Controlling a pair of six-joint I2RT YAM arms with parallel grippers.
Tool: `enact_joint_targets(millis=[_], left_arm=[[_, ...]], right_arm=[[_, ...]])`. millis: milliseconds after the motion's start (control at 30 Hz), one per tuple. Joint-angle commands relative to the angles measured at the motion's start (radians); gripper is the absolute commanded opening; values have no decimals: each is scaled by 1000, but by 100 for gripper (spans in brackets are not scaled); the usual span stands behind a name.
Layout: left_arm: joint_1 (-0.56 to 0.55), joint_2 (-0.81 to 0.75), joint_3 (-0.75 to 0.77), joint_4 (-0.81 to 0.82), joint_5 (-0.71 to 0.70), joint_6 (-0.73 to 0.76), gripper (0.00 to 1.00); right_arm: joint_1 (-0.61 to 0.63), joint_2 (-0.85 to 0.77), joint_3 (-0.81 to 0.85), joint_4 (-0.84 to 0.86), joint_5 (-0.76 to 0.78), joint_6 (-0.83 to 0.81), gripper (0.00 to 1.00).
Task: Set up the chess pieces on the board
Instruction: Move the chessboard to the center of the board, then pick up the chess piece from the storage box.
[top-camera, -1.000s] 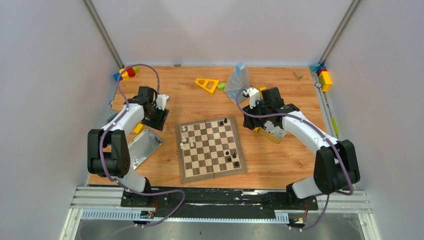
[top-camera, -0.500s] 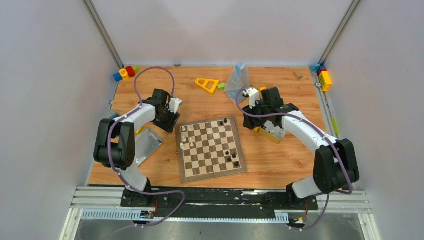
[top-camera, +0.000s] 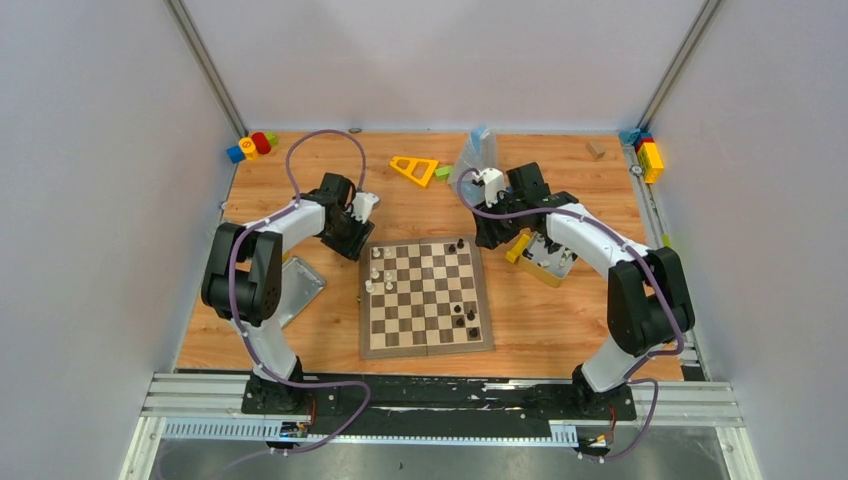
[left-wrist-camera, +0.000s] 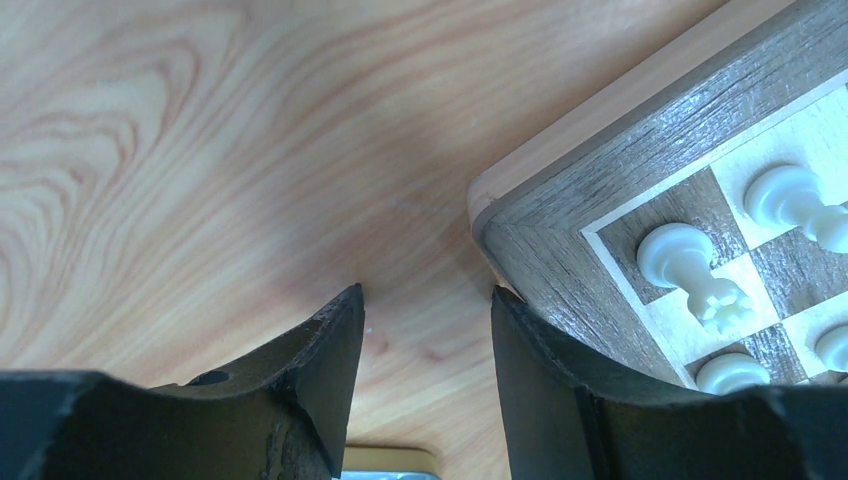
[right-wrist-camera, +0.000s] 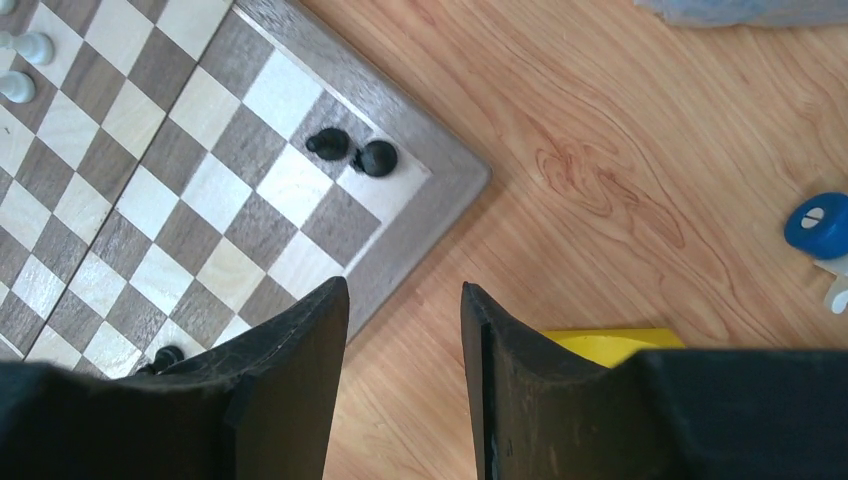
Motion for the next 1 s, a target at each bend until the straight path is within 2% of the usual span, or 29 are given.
enact_joint_targets(millis=[0,200,400,633,800,967], left_arm=[[-35,63,79,6,84,-26,58],[-46,111,178,-24,63,-44,60],[-38,38,140,-21,-58,-49,67],[65,-72,113,-50,-84,-53,75],[120,-241,81,-57,-88,-14,78],[122,-395,70,-102,10,26,81]], right_arm=[[14,26,60,16,-21,-15,47],[13,21,63,15,-10,-23,47],[14,-39,33,10,31,-43,47],[-8,-170,-26,-28,155,-37,49],[-115,-222,-28,-87,168,-9,52],[-240,-182,1,-130,136,23,51]])
